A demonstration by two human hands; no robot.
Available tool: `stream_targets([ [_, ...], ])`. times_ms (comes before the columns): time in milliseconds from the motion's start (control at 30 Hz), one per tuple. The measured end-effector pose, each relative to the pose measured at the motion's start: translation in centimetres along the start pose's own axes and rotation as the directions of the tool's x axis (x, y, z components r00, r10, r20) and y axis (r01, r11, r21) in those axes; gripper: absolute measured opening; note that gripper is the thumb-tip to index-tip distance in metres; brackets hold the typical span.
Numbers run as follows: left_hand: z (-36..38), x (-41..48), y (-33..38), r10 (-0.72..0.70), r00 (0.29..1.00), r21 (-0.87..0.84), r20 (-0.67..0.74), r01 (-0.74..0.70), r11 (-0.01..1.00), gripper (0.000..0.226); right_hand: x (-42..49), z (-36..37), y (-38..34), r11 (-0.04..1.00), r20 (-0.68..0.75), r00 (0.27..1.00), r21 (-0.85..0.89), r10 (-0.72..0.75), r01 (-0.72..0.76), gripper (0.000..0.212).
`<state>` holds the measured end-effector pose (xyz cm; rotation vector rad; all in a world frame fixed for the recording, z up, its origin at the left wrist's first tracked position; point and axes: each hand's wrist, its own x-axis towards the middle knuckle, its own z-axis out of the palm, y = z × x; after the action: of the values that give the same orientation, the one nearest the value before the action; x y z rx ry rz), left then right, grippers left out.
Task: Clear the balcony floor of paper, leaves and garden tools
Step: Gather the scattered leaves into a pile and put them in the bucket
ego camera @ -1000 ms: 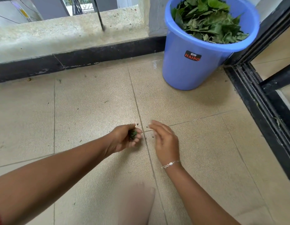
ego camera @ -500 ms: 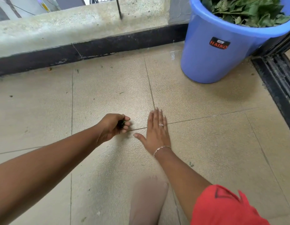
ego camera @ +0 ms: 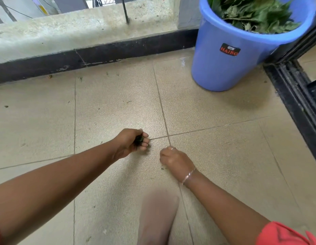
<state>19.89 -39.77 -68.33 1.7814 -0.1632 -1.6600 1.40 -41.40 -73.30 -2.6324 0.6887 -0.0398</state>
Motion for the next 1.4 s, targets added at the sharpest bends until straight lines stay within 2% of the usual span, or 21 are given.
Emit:
stream_targets([
  [67, 1.0, -0.3, -0.6, -0.014, 0.999, 0.005, 0.034, 0.014, 1.000, 0.035, 1.3, -1.9, 0.0, 0.969, -0.047, 0.981, 0.173, 0.189, -0.179, 0.015],
  [133, 2.0, -0.3, 0.4, -0.040, 0.998, -0.052, 0.057, 0.043, 0.998, 0.040, 2.4, -4.6, -0.2, 0.852, -0.079, 0.932, 0.438, 0.353, -0.286, 0.016],
  [233, 3.8, -1.4, 0.2, -0.038, 0.991, -0.145, 0.127, 0.056, 0.988, 0.039, 3.6, -8.2, -1.1, 0.753, -0.064, 0.923, 0.602, 0.379, -0.267, 0.019],
  [267, 4.6, -1.7, -0.3, -0.029, 0.986, -0.159, 0.162, 0.055, 0.986, 0.036, 3.7, -9.1, -1.2, 0.758, -0.029, 0.938, 0.598, 0.346, -0.261, 0.021],
  [300, 5.5, -2.1, -1.8, -0.002, 0.992, -0.158, 0.123, 0.022, 0.987, 0.033, 3.6, -9.6, -1.1, 0.759, 0.007, 0.946, 0.595, 0.323, -0.263, 0.023],
  [333, 5.9, -3.0, -2.9, -0.033, 0.995, -0.211, 0.099, 0.053, 0.976, 0.029, 3.3, -9.9, -0.7, 0.738, 0.014, 0.942, 0.618, 0.334, -0.271, 0.024],
  [367, 6.1, -3.6, -3.5, 0.033, 0.998, -0.186, 0.049, -0.023, 0.982, 0.027, 2.8, -10.1, 0.0, 0.701, 0.000, 0.925, 0.653, 0.380, -0.288, 0.024],
  [400, 6.1, -2.8, -2.9, 0.022, 0.996, -0.148, 0.086, -0.009, 0.989, 0.027, 2.2, -10.0, 0.7, 0.686, -0.029, 0.901, 0.660, 0.433, -0.308, 0.023],
  [433, 5.8, -2.6, -1.2, 0.041, 0.996, -0.102, 0.085, -0.033, 0.994, 0.030, 1.5, -9.6, 1.2, 0.709, -0.046, 0.880, 0.613, 0.473, -0.349, 0.021],
  [467, 5.1, -1.7, 0.1, 0.034, 0.997, -0.140, 0.065, -0.025, 0.990, 0.033, 0.8, -8.7, 1.5, 0.755, -0.028, 0.875, 0.518, 0.484, -0.402, 0.022],
  [500, 4.4, -1.2, 1.2, 0.013, 0.999, -0.109, 0.032, -0.010, 0.994, 0.036, 0.2, -7.4, 1.5, 0.797, 0.026, 0.884, 0.420, 0.468, -0.434, 0.024],
  [600, 3.2, -0.7, 1.8, -0.025, 1.000, -0.047, 0.007, 0.025, 0.999, 0.041, -0.5, -3.6, 0.3, 0.883, 0.204, 0.906, 0.227, 0.370, -0.412, 0.053],
  [667, 2.5, -0.2, 0.1, -0.020, 1.000, -0.001, 0.003, 0.020, 1.000, 0.041, -0.3, -2.0, -0.2, 0.903, 0.226, 0.912, 0.189, 0.342, -0.385, 0.071],
  [733, 1.9, 0.0, 0.5, -0.020, 1.000, -0.017, -0.024, 0.020, 1.000, 0.041, 0.0, -1.2, -0.2, 0.915, 0.189, 0.924, 0.173, 0.332, -0.364, 0.063],
  [867, 1.5, 0.2, -0.4, -0.028, 0.999, 0.006, -0.021, 0.028, 1.000, 0.042, 0.2, -0.5, 0.3, 0.896, 0.083, 0.930, 0.250, 0.357, -0.366, 0.019],
  [1067, 1.8, 0.3, -0.9, -0.062, 0.998, 0.032, 0.002, 0.062, 0.998, 0.043, 0.8, -0.7, 0.7, 0.920, 0.066, 0.944, 0.210, 0.324, -0.331, 0.012],
  [1133, 2.0, 0.2, -1.1, -0.080, 0.996, 0.032, 0.034, 0.079, 0.996, 0.045, 1.4, -1.9, 0.5, 0.875, -0.014, 0.921, 0.319, 0.390, -0.365, 0.013],
  [1200, 2.4, 0.0, -1.1, -0.103, 0.991, 0.014, 0.091, 0.102, 0.995, 0.048, 2.5, -3.8, 0.1, 0.827, -0.098, 0.906, 0.458, 0.413, -0.327, 0.010],
  [1233, 2.7, -0.1, -0.9, -0.102, 0.988, -0.005, 0.112, 0.103, 0.995, 0.050, 3.0, -4.9, -0.2, 0.800, -0.081, 0.916, 0.521, 0.394, -0.298, 0.008],
  [1300, 3.3, -0.3, -0.5, -0.086, 0.986, -0.058, 0.142, 0.095, 0.994, 0.051, 3.6, -6.9, -0.7, 0.755, 0.053, 0.958, 0.604, 0.282, -0.256, 0.009],
  [1400, 3.5, -0.1, 0.3, -0.061, 0.985, -0.056, 0.164, 0.071, 0.996, 0.054, 3.0, -9.0, 0.6, 0.792, 0.126, 0.977, 0.571, 0.174, -0.215, 0.015],
])
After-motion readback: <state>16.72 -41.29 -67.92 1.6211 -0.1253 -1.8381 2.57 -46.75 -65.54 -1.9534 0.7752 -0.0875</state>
